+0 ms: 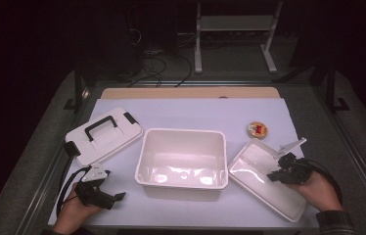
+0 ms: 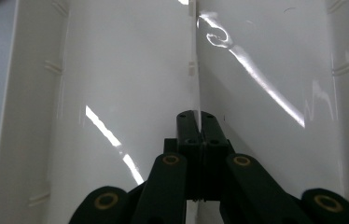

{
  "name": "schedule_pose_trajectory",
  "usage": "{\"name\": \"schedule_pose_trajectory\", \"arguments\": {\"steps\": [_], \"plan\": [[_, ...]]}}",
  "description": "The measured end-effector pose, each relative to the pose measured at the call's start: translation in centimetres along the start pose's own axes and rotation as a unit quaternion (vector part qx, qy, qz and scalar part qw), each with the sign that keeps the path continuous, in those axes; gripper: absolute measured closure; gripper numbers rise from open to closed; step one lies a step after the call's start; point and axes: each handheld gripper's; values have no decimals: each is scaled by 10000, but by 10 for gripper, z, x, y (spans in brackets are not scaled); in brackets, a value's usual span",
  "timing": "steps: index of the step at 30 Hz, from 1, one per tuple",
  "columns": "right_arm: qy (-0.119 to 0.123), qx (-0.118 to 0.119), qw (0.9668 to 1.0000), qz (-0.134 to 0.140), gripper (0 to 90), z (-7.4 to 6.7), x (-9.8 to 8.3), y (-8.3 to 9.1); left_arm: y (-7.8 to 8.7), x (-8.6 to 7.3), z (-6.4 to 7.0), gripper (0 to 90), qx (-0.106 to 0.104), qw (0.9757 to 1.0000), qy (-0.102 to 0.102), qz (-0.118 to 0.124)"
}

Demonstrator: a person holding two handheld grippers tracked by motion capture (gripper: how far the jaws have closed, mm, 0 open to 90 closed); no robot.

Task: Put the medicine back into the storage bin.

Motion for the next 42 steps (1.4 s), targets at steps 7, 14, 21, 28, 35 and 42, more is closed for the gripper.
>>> {"name": "schedule_pose_trajectory", "arguments": {"steps": [7, 14, 21, 28, 35, 42], "plan": [[14, -68, 10000, -12, 890, -1, 0, -6, 0, 0, 0, 0, 0, 10000, -4, -4], [5, -71, 10000, 20, 880, 0, 0, -6, 0, 0, 0, 0, 0, 10000, -4, -4], [-97, -176, 9997, 143, 642, -1, 2, 4, 0, 0, 0, 0, -1, 10000, -1, -3], [-228, -446, 9983, 309, 404, 6, 23, 25, 0, 0, 0, 0, -1, 10000, -6, -8], [-291, -630, 9972, 271, 341, 20, 49, 35, 0, 0, 0, 0, 1, 10000, -11, -6], [-416, -823, 9955, 224, 263, 32, 77, 42, 0, 0, 0, 0, 1, 10000, -6, -2]]}}
Point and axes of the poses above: each handheld gripper's, and its own axes: y roughly backward along the jaws, x roughly out of its top, z roughly to its right, and after that the axes turned 6 degrees about -z, right-handed
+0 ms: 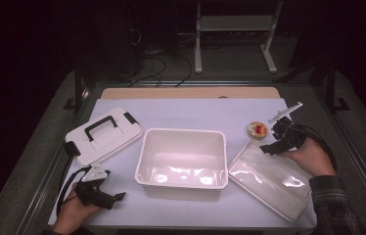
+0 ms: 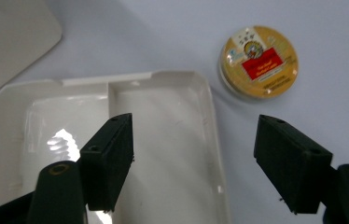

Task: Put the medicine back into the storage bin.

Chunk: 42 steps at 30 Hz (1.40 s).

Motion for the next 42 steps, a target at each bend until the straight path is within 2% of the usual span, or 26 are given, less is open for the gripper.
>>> {"name": "schedule_pose_trajectory", "arguments": {"steps": [6, 9, 15, 19, 22, 26, 30, 35, 42], "plan": [[-83, -174, 9998, -15, 182, 10, 23, -5, 0, 0, 0, 0, -4, 10000, 5, 3], [-130, -184, 9997, -83, 157, 15, 33, -10, 0, 0, 0, 0, -4, 10000, 6, 3], [-364, -274, 9987, -224, 115, 28, 50, -26, 0, 0, 0, 0, -5, 10000, 7, 4], [-574, -217, 9977, -294, 108, 38, 58, -41, 0, 0, 0, 0, -6, 10000, 7, 4], [-654, -278, 9963, -493, 80, 44, 62, -55, 0, 0, 0, 0, -5, 10000, 7, 4], [-755, -346, 9946, -627, 62, 50, 66, -70, 0, 0, 0, 0, -6, 10000, 7, 3], [-824, -316, 9934, -739, 61, 54, 70, -84, 0, 0, 0, 0, -6, 10000, 7, 4], [-835, -304, 9917, -929, 61, 54, 73, -96, 0, 0, 0, 0, -6, 10000, 7, 3], [-971, -228, 9882, -1159, 75, 57, 72, -110, 0, 0, 0, 0, -7, 10000, 8, 3]]}}
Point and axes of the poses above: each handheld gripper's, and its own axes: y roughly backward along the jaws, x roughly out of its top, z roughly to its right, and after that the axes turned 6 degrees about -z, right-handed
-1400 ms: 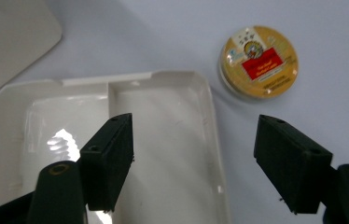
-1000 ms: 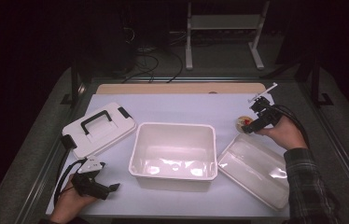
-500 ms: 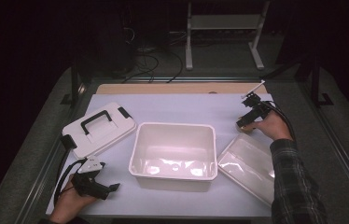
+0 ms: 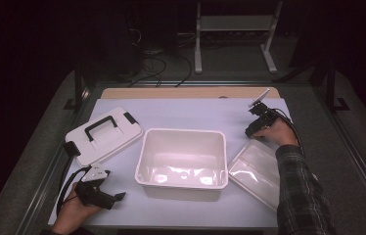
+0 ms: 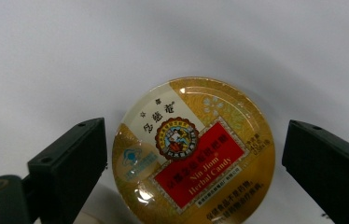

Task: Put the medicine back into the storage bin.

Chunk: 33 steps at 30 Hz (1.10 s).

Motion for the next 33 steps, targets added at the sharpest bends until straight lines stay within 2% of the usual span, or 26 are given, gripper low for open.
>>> {"name": "schedule_pose_trajectory", "arguments": {"steps": [2, 8, 15, 18, 21, 23, 27, 33], "plan": [[1, 29, 10000, -40, 125, 0, 1, -2, 0, 0, 0, 0, 0, 10000, -1, 0], [-66, 168, 9998, -121, 194, 2, -1, -3, 0, 0, 0, 0, 3, 10000, -2, 1], [-60, 205, 9996, -173, 199, 2, 0, -2, 0, 0, 0, 0, 1, 10000, -1, 0], [-50, 277, 9996, -78, 199, 2, 1, 3, 0, 0, 0, 0, 1, 10000, 0, -1], [1, 307, 9995, 97, 199, 1, 1, 17, 0, 0, 0, 0, 1, 10000, 0, -2], [61, 212, 9997, 135, 200, -1, 2, 30, 0, 0, 0, 0, 1, 10000, -1, -3], [143, 298, 9988, 349, 200, -4, 1, 54, 0, 0, 0, 0, 2, 10000, -1, -3], [396, 353, 9967, 615, 200, -12, -3, 87, 0, 0, 0, 0, 2, 10000, 0, -2]]}}
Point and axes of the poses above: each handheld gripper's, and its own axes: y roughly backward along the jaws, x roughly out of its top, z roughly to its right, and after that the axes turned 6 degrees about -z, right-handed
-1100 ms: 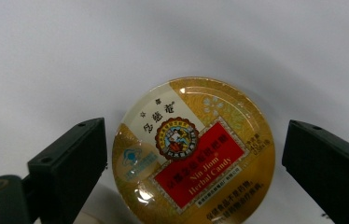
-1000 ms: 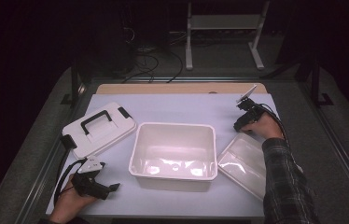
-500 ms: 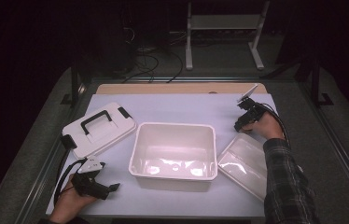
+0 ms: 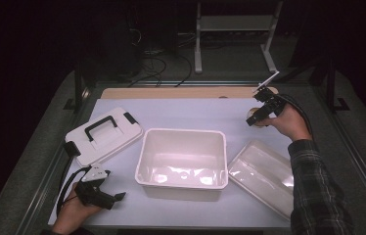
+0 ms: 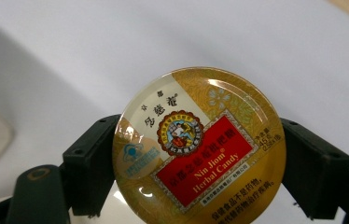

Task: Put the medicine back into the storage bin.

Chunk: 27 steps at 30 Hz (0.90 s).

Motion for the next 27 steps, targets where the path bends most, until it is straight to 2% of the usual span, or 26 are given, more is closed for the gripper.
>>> {"name": "schedule_pose_trajectory", "arguments": {"steps": [3, 12, 19, 27], "plan": [[123, 73, 9998, 147, 200, -7, -1, 14, 0, 0, 0, 0, 1, 10000, 0, 1], [588, 280, 9973, 335, 200, -31, -4, 39, 0, 0, 0, 0, -2, 10000, 1, 2], [1045, 428, 9923, 511, 200, -58, -6, 59, 0, 0, 0, 0, 4, 10000, 2, 10], [1591, 586, 9834, 649, 200, -98, -3, 76, 0, 0, 0, 0, 1, 10000, 1, 0]]}}
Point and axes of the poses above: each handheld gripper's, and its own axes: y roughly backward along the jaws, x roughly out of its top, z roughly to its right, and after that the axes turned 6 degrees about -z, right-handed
